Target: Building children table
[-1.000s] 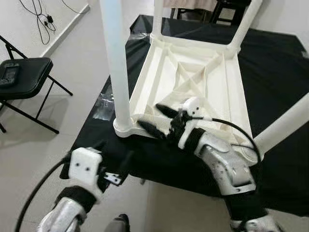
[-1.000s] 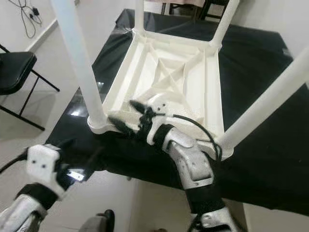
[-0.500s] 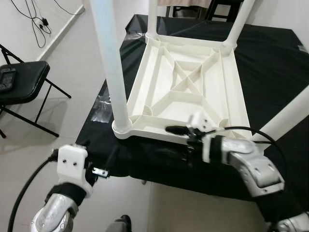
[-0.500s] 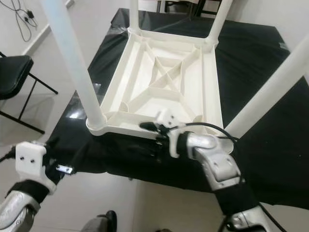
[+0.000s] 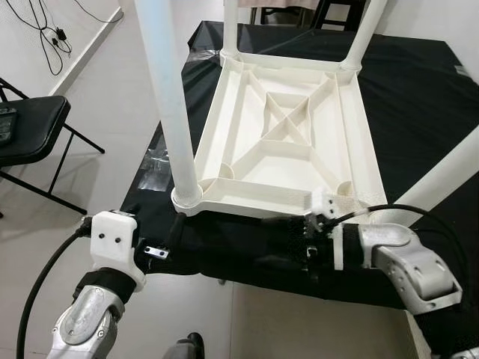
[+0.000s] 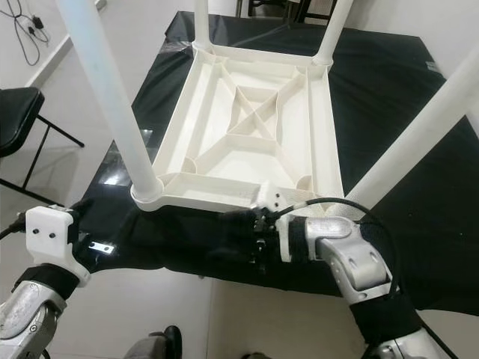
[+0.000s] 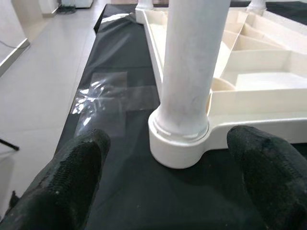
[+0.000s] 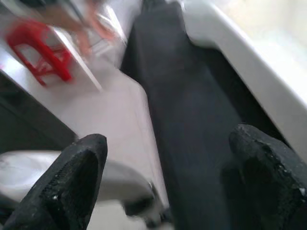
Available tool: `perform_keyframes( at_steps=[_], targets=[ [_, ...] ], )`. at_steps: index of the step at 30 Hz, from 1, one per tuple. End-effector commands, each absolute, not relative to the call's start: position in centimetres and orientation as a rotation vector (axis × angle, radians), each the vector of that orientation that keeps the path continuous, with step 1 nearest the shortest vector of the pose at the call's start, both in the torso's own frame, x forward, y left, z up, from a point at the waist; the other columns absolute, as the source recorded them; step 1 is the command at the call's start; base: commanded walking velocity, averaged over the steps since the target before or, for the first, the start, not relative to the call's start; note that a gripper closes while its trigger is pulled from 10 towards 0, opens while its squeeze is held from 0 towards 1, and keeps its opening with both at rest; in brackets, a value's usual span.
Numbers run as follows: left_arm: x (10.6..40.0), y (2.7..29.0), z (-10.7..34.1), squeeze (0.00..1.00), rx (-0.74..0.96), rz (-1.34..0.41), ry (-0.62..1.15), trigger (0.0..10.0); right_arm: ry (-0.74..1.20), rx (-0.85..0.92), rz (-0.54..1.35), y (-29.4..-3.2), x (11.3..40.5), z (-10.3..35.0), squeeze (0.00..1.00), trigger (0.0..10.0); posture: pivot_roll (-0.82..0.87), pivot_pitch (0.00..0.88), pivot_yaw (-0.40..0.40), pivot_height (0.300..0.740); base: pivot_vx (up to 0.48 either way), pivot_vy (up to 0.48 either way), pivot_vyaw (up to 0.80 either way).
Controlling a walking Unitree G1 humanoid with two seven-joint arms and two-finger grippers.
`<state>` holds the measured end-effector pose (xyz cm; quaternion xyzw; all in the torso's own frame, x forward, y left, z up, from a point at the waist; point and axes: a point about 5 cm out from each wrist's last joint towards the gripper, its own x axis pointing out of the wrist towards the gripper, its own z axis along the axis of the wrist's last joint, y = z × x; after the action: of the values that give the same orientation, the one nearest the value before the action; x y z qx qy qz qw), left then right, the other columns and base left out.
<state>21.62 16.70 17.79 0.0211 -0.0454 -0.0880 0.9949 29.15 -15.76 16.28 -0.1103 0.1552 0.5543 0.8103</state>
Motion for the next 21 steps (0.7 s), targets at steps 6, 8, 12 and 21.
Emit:
perform_keyframes(
  at_steps=[6, 8, 12, 21],
  targets=[
    [21.8, 16.7, 17.3, 0.00, 0.036, -0.167, -0.072, 10.0, 0.338, -0.254, 0.909, -17.6, 32.0, 16.4, 0.00, 10.0, 0.13, 0.247, -0.086, 0.740, 0.000, 0.000, 0.00],
    [21.8, 16.7, 17.4, 0.00, 0.037, -0.168, -0.073, 10.0, 0.322, -0.240, 0.889, -17.8, 32.3, 16.8, 0.00, 10.0, 0.13, 0.247, -0.086, 0.740, 0.000, 0.000, 0.00],
    [21.9, 16.6, 17.4, 0.00, 0.040, -0.175, -0.076, 10.0, 0.246, -0.157, 0.848, -17.6, 33.0, 18.1, 0.00, 10.0, 0.13, 0.248, -0.086, 0.740, 0.000, 0.000, 0.00],
    [22.2, 16.4, 17.8, 0.00, 0.050, -0.182, -0.093, 10.0, 0.190, -0.103, 0.979, -15.9, 31.9, 18.6, 0.00, 10.0, 0.13, 0.248, -0.086, 0.740, 0.000, 0.000, 0.00]
  ],
)
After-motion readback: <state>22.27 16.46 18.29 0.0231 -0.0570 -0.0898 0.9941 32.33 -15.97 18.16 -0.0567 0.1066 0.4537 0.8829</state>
